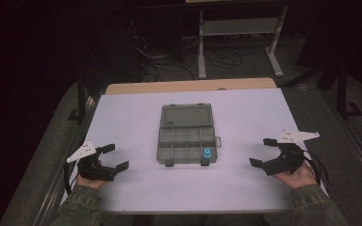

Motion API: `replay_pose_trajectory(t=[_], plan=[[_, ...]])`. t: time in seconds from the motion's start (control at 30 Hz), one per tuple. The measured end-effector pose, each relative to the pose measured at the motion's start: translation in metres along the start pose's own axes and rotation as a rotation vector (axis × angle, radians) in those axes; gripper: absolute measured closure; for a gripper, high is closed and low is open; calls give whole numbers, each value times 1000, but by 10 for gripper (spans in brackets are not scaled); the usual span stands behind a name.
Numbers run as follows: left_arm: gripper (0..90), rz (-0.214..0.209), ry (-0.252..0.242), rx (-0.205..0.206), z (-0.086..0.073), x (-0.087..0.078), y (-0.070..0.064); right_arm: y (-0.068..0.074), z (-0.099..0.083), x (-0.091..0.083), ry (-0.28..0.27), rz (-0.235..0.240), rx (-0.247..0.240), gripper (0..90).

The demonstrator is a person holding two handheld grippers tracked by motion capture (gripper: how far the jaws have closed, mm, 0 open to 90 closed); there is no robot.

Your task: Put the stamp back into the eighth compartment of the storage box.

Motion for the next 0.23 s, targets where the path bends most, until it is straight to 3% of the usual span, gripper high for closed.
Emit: replay_pose_trajectory(t=[0.23], plan=[[0, -1, 0, -1, 0, 0, 0, -3, -6, -10, -25, -8, 22, 0]])
Point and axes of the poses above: each handheld gripper's, and its own axes: x roughly forward along the jaws, z roughly out of its top, y roughly to its left, the point moved 9 cm from there along x, roughly forward along the jaws, and after that the axes turned 9 degrees about z, right-handed, at the moved point
